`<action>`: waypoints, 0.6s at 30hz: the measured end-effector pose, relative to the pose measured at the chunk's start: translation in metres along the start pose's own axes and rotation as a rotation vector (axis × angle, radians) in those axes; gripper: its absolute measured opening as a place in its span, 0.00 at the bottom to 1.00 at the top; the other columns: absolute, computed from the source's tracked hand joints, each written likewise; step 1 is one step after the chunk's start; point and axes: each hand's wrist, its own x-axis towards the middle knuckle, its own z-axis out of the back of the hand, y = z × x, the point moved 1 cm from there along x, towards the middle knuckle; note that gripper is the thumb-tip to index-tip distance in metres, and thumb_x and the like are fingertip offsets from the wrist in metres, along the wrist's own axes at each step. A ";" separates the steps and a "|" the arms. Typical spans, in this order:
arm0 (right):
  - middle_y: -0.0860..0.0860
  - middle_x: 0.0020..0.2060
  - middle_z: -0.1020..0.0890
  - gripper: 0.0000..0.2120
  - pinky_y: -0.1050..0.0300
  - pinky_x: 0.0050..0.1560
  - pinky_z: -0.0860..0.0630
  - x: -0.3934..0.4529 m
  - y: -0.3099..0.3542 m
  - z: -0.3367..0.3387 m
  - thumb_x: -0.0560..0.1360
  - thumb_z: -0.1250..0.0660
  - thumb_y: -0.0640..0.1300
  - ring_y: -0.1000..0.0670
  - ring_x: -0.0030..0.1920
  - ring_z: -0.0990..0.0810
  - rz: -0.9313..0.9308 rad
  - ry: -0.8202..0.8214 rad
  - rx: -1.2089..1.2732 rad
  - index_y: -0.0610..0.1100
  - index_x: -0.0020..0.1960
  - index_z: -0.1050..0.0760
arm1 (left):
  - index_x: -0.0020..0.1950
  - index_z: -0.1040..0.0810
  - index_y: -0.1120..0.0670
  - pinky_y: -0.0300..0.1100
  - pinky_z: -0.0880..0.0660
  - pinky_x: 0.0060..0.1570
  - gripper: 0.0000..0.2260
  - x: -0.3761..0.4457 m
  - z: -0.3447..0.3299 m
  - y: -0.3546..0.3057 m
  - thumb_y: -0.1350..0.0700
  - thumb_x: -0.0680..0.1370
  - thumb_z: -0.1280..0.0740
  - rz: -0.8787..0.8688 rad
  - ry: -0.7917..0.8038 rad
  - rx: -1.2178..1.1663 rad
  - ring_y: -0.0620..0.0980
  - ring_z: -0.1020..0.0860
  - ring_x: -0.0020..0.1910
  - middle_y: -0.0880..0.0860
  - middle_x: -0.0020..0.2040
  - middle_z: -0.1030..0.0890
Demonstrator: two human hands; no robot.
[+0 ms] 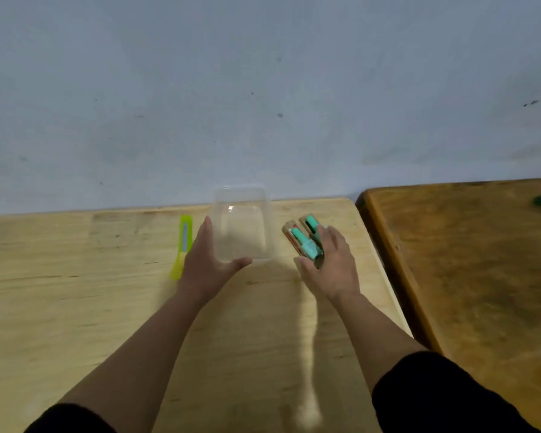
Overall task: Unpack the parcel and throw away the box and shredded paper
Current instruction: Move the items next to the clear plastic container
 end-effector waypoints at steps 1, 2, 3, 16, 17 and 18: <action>0.50 0.75 0.47 0.36 0.48 0.74 0.42 0.004 -0.003 -0.005 0.73 0.37 0.59 0.48 0.74 0.44 -0.006 -0.005 -0.003 0.53 0.75 0.50 | 0.76 0.52 0.57 0.45 0.42 0.71 0.51 0.001 -0.003 0.002 0.44 0.65 0.25 0.002 -0.005 -0.026 0.52 0.42 0.75 0.54 0.77 0.43; 0.51 0.75 0.48 0.37 0.48 0.73 0.42 0.007 -0.005 -0.010 0.73 0.37 0.60 0.48 0.74 0.44 -0.013 -0.013 0.002 0.54 0.75 0.51 | 0.76 0.51 0.56 0.44 0.40 0.69 0.51 0.001 -0.005 0.002 0.44 0.65 0.24 0.005 -0.009 -0.050 0.52 0.39 0.74 0.54 0.76 0.41; 0.52 0.75 0.48 0.37 0.48 0.73 0.43 0.010 -0.007 -0.013 0.73 0.37 0.61 0.48 0.74 0.44 -0.023 -0.021 0.016 0.55 0.75 0.51 | 0.77 0.51 0.55 0.43 0.38 0.67 0.50 0.001 -0.006 0.002 0.45 0.65 0.24 0.004 -0.013 -0.068 0.53 0.37 0.72 0.54 0.75 0.39; 0.50 0.69 0.36 0.35 0.51 0.71 0.36 0.025 -0.016 -0.030 0.73 0.33 0.54 0.51 0.68 0.38 -0.061 -0.133 0.232 0.54 0.74 0.47 | 0.77 0.55 0.52 0.42 0.32 0.59 0.51 -0.002 -0.013 0.003 0.40 0.64 0.28 -0.016 -0.024 -0.115 0.54 0.33 0.69 0.54 0.74 0.37; 0.50 0.68 0.36 0.35 0.51 0.70 0.35 0.025 -0.016 -0.031 0.73 0.33 0.53 0.51 0.68 0.38 -0.056 -0.143 0.226 0.53 0.75 0.47 | 0.77 0.55 0.51 0.41 0.32 0.59 0.52 -0.002 -0.013 0.003 0.39 0.63 0.29 -0.016 -0.023 -0.119 0.54 0.33 0.69 0.54 0.75 0.38; 0.49 0.68 0.36 0.35 0.51 0.70 0.35 0.026 -0.015 -0.032 0.73 0.33 0.53 0.51 0.68 0.38 -0.054 -0.149 0.225 0.53 0.75 0.47 | 0.77 0.55 0.51 0.41 0.33 0.59 0.52 -0.002 -0.013 0.003 0.38 0.62 0.30 -0.015 -0.022 -0.123 0.54 0.34 0.69 0.54 0.75 0.38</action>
